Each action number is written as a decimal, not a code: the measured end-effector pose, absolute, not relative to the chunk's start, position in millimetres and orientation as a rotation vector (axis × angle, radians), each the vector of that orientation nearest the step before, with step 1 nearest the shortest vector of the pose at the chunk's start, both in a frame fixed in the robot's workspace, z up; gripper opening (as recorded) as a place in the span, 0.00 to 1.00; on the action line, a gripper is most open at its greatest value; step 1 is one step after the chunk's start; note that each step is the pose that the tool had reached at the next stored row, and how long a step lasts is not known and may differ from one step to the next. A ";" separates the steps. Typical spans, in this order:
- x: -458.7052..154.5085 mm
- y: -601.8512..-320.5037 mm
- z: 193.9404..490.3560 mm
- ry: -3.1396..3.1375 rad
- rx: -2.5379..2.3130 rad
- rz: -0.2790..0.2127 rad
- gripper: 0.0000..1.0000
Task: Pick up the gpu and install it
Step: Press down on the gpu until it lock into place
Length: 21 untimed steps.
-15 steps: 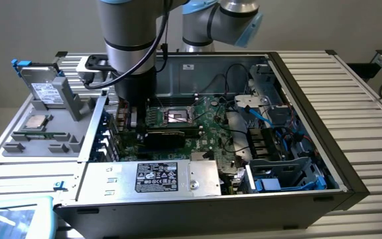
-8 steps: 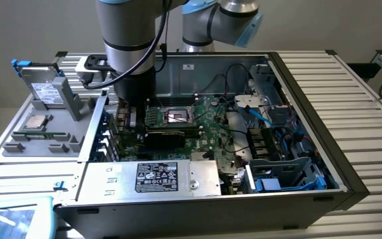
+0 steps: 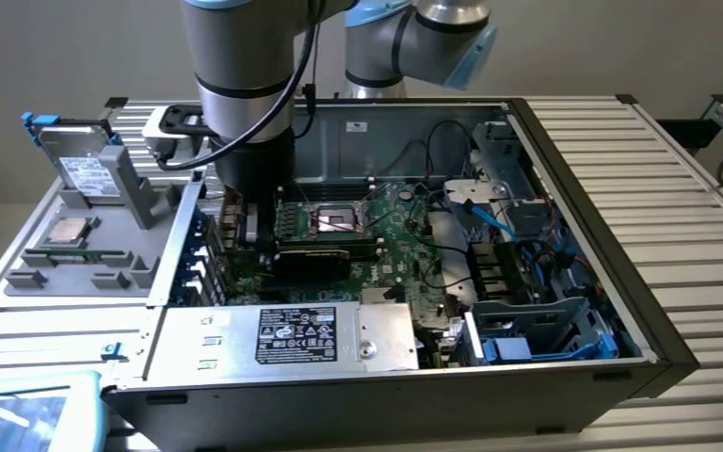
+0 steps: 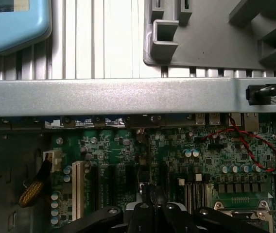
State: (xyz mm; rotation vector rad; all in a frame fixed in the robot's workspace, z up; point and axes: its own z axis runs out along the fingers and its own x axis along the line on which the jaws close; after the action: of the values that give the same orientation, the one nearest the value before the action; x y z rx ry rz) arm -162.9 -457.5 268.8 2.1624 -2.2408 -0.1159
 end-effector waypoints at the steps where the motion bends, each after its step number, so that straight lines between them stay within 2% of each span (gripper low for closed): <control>1: -162.9 -457.5 268.8 -2.241 2.162 -0.116 0.12; 21: -162.9 -457.6 265.1 -2.243 2.164 -0.118 0.12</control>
State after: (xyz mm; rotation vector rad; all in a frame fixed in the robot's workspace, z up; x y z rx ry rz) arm -162.9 -457.6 265.1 2.1638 -2.2425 -0.1180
